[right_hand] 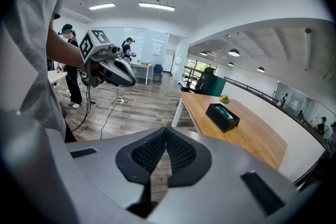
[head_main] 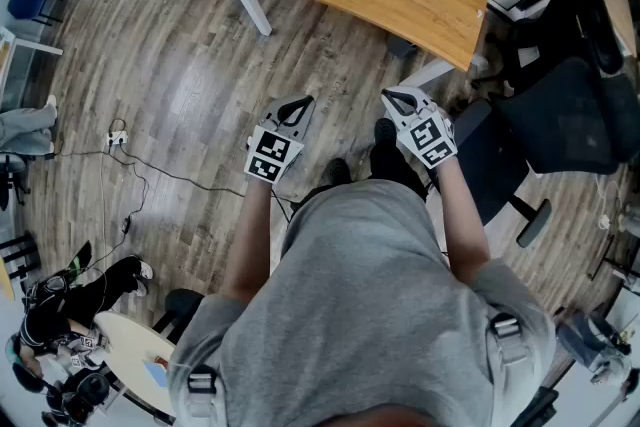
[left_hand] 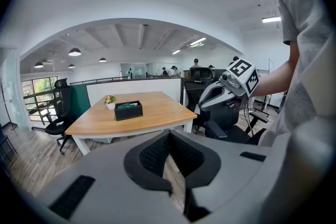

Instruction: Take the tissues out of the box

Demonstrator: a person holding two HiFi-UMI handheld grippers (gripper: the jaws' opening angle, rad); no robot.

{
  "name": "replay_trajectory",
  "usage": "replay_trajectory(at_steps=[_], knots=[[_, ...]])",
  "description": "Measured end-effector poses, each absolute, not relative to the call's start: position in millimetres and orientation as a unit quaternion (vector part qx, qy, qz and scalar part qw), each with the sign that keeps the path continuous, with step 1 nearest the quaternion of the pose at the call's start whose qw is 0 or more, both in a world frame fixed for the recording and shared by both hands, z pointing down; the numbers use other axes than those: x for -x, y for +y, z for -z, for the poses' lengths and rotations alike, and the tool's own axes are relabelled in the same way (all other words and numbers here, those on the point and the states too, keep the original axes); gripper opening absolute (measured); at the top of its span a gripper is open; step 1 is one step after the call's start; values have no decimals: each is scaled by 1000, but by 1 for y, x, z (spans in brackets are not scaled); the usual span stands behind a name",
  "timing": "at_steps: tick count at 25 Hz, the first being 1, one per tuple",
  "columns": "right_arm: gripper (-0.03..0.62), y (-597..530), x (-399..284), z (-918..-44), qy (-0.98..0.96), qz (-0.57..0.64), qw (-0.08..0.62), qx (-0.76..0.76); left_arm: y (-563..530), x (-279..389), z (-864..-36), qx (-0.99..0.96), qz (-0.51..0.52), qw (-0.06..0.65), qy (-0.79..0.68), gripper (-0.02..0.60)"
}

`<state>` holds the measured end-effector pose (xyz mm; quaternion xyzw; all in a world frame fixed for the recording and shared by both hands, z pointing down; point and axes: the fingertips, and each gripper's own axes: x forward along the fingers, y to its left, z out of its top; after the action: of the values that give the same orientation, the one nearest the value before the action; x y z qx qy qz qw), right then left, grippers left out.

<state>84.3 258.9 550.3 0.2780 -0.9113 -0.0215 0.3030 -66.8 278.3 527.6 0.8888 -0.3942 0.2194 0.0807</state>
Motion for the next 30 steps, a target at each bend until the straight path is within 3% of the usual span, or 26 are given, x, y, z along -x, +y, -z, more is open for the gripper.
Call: replay_trajectory(at_steps=[14, 18, 30], knots=[[4, 261, -109, -548, -913, 4, 275, -301, 287, 50, -524, -888, -207, 89, -401, 20], [5, 258, -114, -539, -918, -7, 243, -313, 280, 43, -522, -891, -206, 85, -396, 20], [9, 250, -118, -535, -914, -13, 240, -326, 258, 40, -503, -891, -191, 50, -408, 20]])
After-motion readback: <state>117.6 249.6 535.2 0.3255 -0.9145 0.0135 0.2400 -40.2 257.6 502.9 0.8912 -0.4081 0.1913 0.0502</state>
